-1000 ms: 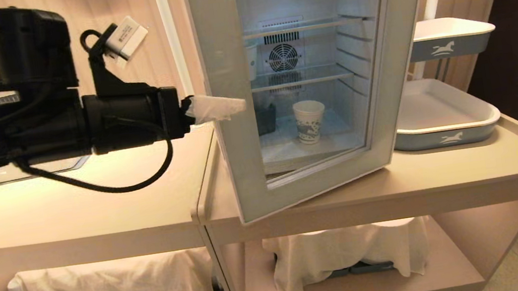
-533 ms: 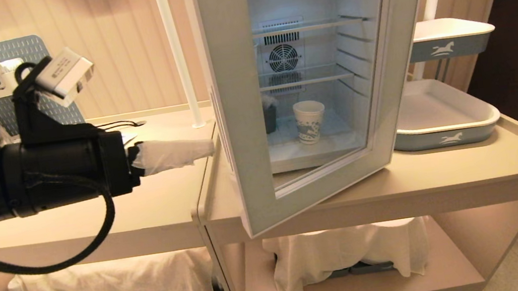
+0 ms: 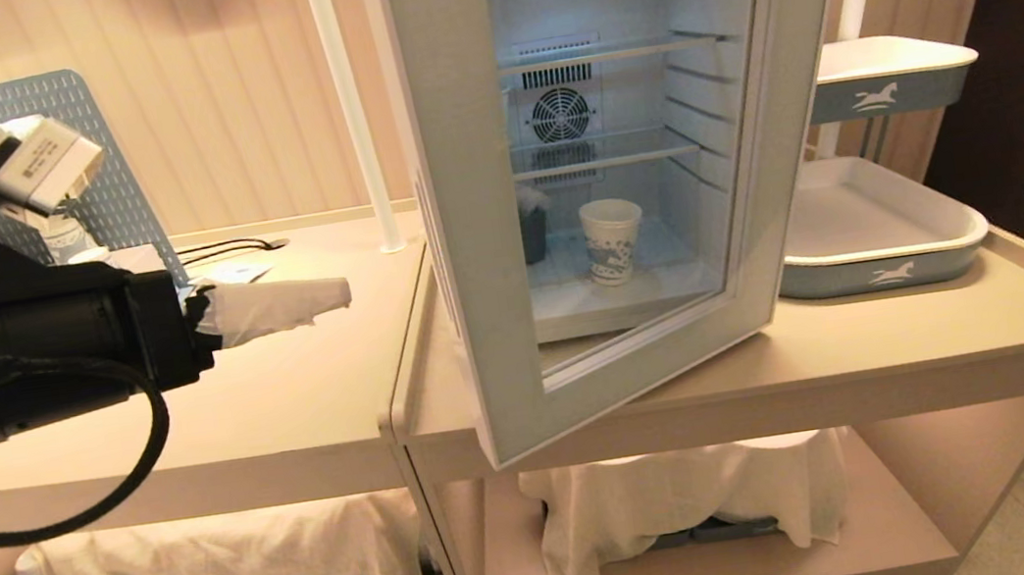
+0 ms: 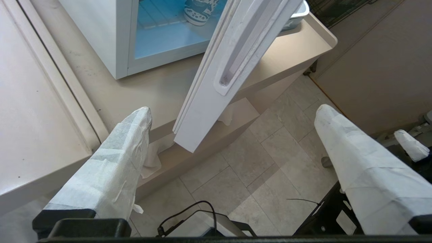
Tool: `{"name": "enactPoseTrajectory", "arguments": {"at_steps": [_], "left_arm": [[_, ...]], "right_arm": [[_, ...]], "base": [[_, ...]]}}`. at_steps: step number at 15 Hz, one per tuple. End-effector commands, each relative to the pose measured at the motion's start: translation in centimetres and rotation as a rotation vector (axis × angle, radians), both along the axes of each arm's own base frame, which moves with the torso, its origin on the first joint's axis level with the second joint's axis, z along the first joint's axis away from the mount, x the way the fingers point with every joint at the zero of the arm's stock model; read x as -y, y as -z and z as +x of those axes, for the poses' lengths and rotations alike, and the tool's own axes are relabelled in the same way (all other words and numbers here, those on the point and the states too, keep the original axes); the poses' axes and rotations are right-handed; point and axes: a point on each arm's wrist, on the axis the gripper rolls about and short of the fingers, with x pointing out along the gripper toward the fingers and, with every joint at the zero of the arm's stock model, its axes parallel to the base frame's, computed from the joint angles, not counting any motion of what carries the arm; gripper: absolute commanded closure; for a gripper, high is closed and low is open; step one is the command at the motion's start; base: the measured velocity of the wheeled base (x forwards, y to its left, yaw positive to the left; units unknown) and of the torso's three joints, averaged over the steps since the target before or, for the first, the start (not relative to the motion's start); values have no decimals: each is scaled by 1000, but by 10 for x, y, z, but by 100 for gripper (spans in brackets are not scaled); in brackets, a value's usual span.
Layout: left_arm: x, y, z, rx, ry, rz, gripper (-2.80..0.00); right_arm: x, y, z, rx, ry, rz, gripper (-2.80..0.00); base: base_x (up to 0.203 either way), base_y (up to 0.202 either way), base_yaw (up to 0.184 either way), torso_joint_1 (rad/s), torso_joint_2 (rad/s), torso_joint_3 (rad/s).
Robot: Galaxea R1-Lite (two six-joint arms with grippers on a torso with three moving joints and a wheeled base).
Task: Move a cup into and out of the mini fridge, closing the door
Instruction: Open the freezer door
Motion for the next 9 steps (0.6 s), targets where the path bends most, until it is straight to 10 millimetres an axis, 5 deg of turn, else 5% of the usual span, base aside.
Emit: {"name": "enactPoseTrajectory", "arguments": {"at_steps": [1,6,7,9], "left_arm": [[1,3,7,-14,1,4,-280],[2,8,19,13,-14,46,-280],[2,11,19,16,-13,55,0],[3,12,22,7,-20,65,0]], "right_arm": [[0,0,0,0,0,-1,0],[0,0,0,0,-1,0,0],[0,0,0,0,0,0,0],[0,0,0,0,0,-3,0]], "base": [[0,0,0,0,0,0],[0,0,0,0,0,0],[0,0,0,0,0,0],[0,0,0,0,0,0]]}}
